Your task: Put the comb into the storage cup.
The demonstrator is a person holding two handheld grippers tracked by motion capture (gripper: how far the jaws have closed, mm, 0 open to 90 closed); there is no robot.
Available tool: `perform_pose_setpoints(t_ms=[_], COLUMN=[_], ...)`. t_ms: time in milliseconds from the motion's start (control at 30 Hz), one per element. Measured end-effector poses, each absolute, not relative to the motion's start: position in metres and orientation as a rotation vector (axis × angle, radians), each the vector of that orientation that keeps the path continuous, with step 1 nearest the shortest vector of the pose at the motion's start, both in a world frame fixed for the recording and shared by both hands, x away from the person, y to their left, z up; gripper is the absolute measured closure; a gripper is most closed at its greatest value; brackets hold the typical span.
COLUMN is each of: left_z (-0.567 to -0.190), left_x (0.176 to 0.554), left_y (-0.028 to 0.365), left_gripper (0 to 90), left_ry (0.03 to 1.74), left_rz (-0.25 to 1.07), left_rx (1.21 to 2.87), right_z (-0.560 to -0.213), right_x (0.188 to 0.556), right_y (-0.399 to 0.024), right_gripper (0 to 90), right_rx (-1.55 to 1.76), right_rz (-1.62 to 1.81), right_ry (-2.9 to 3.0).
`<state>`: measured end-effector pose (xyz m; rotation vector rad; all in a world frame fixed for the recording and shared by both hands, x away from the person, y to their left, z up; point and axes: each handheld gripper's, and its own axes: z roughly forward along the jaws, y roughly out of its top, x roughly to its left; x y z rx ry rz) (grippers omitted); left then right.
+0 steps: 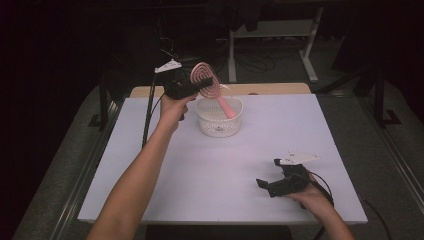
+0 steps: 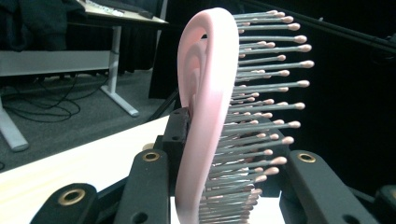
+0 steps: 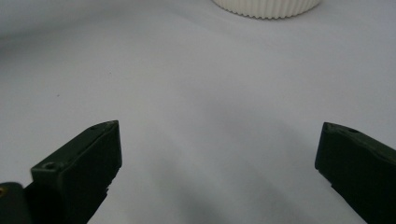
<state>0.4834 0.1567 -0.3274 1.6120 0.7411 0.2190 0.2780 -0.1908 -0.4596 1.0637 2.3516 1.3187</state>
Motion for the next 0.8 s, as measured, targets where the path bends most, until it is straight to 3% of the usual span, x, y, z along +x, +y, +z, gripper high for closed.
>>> perform_pose_setpoints(t_ms=[800], left_z=[-0.367], left_x=[0.491], left_y=[0.149], left_gripper=[64.7], left_ry=[0.816], left_rz=[0.179], left_rx=[1.614], right_z=[-0.460], right_x=[0.277], right_y=[-0.189], right_gripper=[0.2], right_rx=[1.053], right_rz=[1.309], right_ry=[2.367])
